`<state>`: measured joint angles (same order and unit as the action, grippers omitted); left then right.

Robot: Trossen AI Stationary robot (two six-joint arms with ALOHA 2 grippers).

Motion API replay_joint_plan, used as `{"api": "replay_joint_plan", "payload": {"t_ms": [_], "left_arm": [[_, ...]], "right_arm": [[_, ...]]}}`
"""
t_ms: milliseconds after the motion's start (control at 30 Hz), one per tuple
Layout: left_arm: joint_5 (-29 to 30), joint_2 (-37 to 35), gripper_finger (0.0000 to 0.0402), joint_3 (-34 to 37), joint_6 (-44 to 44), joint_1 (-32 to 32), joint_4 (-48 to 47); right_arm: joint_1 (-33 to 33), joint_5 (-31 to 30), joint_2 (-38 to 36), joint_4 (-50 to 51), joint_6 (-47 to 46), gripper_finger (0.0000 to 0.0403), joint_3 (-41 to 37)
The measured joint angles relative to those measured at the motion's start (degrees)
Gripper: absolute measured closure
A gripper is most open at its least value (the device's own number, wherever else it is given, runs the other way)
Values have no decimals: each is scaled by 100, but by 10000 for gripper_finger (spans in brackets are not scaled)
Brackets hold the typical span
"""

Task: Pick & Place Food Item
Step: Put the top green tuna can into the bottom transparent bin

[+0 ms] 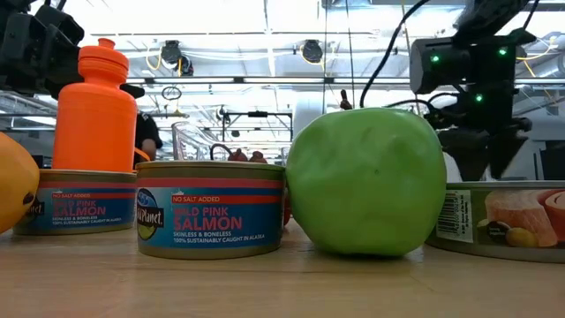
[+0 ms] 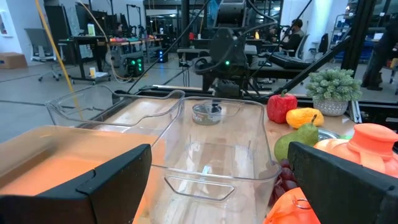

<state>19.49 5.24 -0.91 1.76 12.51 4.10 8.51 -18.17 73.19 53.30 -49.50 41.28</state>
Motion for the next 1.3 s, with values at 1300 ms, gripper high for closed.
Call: {"api": "replay_joint_plan", "payload": {"t_ms": [1300], "left_arm": [[0, 0, 9, 0, -1, 0, 0]], "right_arm": [[-1235, 1313, 620, -2983, 3034, 11, 26]]}}
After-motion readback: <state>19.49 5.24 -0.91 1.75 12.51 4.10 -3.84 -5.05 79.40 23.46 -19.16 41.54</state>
